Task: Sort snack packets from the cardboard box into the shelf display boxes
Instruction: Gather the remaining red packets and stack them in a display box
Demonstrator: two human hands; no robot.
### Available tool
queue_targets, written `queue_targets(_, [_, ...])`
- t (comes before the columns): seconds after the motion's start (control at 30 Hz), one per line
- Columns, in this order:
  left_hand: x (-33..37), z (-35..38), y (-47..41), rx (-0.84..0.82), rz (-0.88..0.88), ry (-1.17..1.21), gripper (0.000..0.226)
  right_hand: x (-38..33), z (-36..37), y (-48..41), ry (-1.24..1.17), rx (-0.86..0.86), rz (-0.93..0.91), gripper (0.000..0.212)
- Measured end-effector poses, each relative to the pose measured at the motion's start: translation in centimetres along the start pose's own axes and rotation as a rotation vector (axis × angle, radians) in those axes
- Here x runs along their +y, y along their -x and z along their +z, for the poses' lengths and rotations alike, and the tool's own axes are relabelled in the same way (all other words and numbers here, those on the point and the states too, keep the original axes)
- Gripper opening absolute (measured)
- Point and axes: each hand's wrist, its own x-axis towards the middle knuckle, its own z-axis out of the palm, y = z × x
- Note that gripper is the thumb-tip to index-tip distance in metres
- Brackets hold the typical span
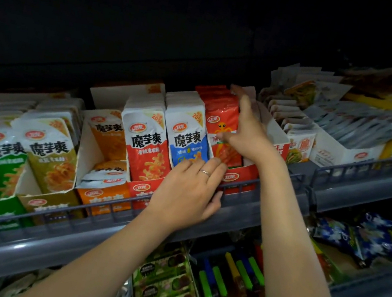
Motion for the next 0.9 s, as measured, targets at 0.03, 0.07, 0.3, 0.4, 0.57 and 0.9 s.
queue_targets(0.03, [0.0,0.0,0.0,0.002,0.000,0.000,0.048,0.2,-0.1,0.0,0.014,0.015,-0.020,0.088])
queue_targets(0.07, [0.0,0.0,0.0,0.006,0.000,0.000,0.048,0.4,-0.1,0.0,0.010,0.030,-0.028,0.082])
queue_targets(0.3, [0.0,0.3,0.0,0.045,0.008,-0.007,0.047,0.8,-0.5,0.0,0.028,-0.023,-0.057,0.085])
queue_targets(0.4, [0.0,0.3,0.1,0.054,0.016,0.004,0.046,0.5,-0.9,-0.2,0.104,-0.039,-0.006,0.095])
queue_targets(0.57, [0.0,0.3,0.2,0.051,0.018,-0.006,0.046,-0.1,-1.9,0.7,0.081,0.068,-0.074,0.078])
queue_targets(0.9, [-0.1,0.9,0.7,0.239,0.053,0.077,0.039,-2.2,-6.5,3.1,0.251,-0.195,-0.139,0.049])
